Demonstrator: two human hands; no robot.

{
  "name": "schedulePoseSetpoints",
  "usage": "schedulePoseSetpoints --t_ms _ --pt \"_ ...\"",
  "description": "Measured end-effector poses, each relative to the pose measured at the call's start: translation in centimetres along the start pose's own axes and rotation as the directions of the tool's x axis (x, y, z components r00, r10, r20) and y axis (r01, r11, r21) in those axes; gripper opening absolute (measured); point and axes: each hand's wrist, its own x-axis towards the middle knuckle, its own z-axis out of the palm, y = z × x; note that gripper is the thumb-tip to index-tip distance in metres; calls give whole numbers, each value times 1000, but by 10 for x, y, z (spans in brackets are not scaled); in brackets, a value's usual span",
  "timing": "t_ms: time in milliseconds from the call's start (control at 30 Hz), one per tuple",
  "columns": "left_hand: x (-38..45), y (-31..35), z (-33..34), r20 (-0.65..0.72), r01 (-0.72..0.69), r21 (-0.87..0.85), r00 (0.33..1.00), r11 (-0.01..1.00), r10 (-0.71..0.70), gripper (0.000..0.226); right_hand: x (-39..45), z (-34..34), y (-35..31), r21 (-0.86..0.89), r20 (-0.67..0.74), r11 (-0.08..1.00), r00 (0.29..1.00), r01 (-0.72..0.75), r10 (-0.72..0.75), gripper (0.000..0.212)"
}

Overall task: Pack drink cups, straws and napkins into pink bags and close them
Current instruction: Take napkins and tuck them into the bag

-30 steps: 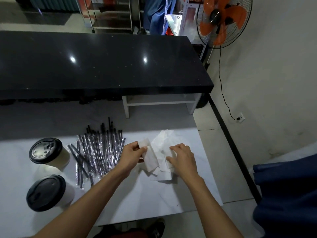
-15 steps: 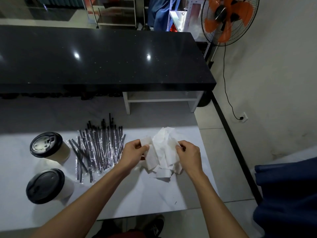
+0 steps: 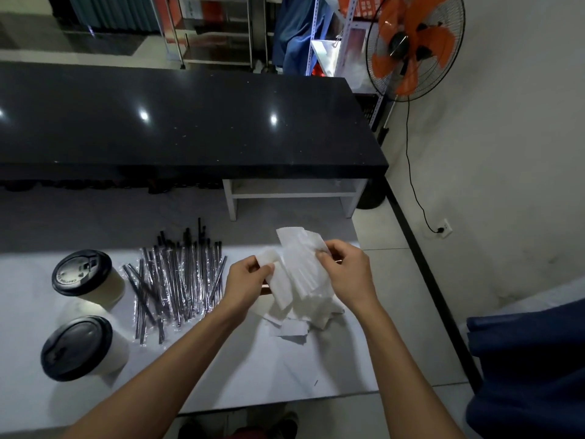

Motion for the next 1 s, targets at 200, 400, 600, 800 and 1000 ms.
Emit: schedulePoseSetpoints --t_ms 200,400,600,800,1000 --pt "-6 0 6 -2 53 -131 999 990 -54 16 2 11 -22 1 -75 999 996 43 -43 6" --pt "-13 6 10 75 125 -285 991 950 -108 20 -6 39 -25 31 125 999 992 22 -26 7" --pt "-19 11 6 167 162 -368 980 915 -107 27 -5 44 -19 23 207 998 977 -58 52 21" --pt "-24 9 5 165 154 -400 982 903 -95 25 -11 55 -7 -162 134 984 989 78 -56 20" --pt "-30 6 -6 62 71 -288 997 955 -56 20 -19 68 -4 -100 171 993 984 61 -43 16"
